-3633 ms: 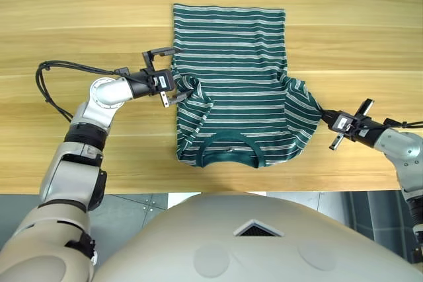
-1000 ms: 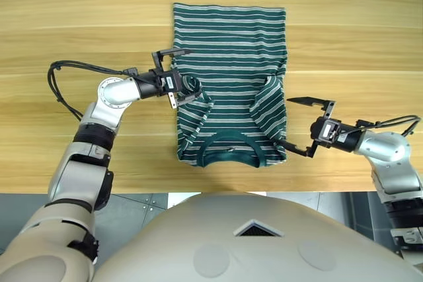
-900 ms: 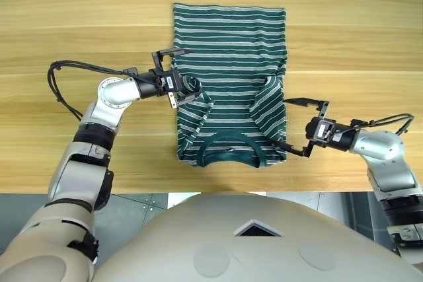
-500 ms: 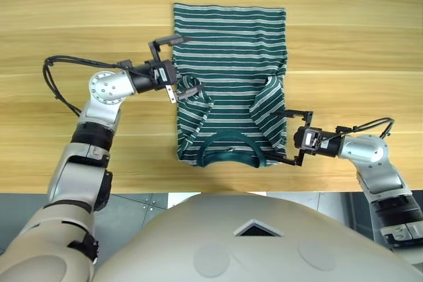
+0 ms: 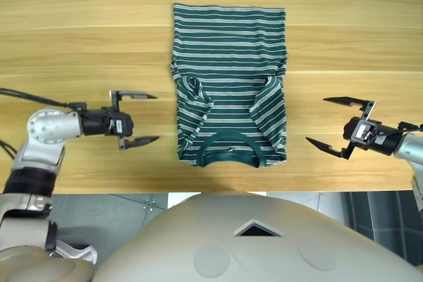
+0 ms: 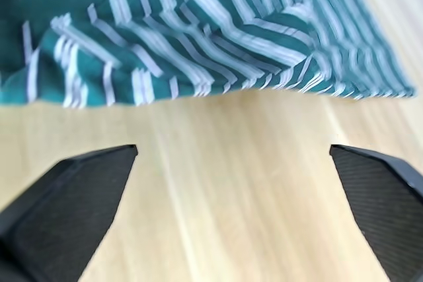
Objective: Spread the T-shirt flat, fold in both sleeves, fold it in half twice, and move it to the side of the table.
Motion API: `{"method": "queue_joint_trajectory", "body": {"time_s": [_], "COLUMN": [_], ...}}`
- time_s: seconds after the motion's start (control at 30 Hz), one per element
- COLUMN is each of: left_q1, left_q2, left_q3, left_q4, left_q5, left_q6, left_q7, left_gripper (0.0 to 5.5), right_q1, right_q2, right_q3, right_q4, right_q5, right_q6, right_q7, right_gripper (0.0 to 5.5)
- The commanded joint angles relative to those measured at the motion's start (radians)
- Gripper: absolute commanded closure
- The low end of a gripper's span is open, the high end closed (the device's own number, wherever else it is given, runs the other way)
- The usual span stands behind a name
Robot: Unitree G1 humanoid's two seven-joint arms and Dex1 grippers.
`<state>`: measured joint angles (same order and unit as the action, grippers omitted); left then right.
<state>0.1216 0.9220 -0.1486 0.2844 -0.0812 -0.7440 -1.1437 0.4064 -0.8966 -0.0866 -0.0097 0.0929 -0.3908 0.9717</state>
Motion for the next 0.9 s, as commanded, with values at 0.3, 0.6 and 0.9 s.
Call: {"method": "queue_joint_trajectory", "body": {"time_s": [0.3, 0.6, 0.9], "left_q1": [0.099, 0.071, 0.010], "left_q2": [-0.021, -0.062, -0.078], "left_q3": [-0.042, -0.152, -0.207], "left_q4": [-0.210, -0.201, -0.087], "left_q5": [0.085, 0.106, 0.159], "left_q6": [0.041, 0.035, -0.003], "left_q7": [0.094, 0.077, 0.090], "left_gripper": [0.10, 0.10, 0.10], "right_q1": [0.001, -0.013, -0.039], "right_q2": [0.019, 0.014, 0.025], "right_q3": [0.204, 0.249, 0.283], "right_q4": [-0.061, -0.095, -0.095], "right_q5": [-0.099, -0.110, -0.118], "right_q6": [0.007, 0.019, 0.029], "right_q7": [0.043, 0.016, 0.011], "right_gripper": [0.12, 0.12, 0.12]}}
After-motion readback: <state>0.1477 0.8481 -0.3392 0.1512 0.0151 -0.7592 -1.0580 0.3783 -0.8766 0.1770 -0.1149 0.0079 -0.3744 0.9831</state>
